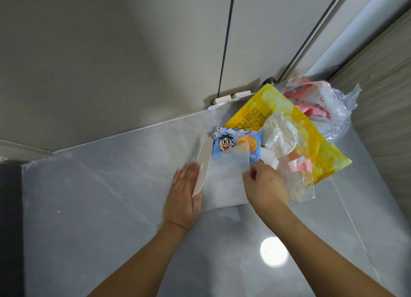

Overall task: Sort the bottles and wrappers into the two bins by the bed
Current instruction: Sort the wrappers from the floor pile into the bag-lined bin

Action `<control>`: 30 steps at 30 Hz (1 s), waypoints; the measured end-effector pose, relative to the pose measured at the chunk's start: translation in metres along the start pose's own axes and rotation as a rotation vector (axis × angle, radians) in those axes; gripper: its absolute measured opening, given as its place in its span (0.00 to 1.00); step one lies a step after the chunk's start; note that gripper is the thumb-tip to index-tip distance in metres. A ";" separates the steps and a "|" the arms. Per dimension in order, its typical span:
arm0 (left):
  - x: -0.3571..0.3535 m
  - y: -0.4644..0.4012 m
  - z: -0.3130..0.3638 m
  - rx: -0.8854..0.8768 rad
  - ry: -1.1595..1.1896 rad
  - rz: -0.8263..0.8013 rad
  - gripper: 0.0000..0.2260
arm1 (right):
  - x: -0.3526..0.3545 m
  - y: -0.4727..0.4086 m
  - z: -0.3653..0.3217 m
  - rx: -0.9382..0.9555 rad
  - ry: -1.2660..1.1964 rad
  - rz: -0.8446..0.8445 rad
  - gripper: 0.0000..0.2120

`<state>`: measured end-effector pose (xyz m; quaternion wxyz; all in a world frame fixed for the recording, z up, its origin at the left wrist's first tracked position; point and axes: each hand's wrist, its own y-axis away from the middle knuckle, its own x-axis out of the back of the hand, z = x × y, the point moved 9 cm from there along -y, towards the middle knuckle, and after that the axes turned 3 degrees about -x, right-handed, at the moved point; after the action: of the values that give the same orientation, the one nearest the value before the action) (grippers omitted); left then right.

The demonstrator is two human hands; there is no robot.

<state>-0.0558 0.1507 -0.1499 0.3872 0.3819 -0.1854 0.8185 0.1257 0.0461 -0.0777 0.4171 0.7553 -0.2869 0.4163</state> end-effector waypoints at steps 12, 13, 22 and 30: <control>0.017 0.001 0.013 0.097 0.034 0.121 0.23 | 0.063 0.019 0.029 -0.063 -0.673 0.043 0.04; 0.017 0.001 0.012 0.115 0.038 0.107 0.24 | 0.070 0.025 0.032 -0.064 -0.726 0.044 0.06; 0.044 -0.035 0.115 -0.092 0.051 -0.034 0.27 | 0.144 0.060 0.079 -0.034 -0.530 0.077 0.04; 0.064 -0.049 0.303 -0.491 0.025 0.027 0.17 | 0.231 0.110 0.178 -0.102 -0.389 0.089 0.05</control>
<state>0.1018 0.0314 0.0931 0.4596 0.2635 -0.3791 0.7587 0.2221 -0.1815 0.1115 0.3725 0.7860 -0.4160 0.2654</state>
